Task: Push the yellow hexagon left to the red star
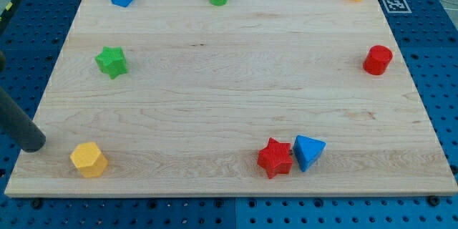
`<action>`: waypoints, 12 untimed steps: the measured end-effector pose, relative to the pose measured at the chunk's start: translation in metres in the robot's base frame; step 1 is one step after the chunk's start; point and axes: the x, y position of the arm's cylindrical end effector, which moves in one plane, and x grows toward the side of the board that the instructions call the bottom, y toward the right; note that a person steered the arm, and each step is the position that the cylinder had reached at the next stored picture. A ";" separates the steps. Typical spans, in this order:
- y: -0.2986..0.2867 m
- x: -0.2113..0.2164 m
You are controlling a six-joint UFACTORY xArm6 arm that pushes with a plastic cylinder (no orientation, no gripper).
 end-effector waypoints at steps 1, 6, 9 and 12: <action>0.016 0.005; 0.106 0.061; 0.166 0.061; 0.162 0.034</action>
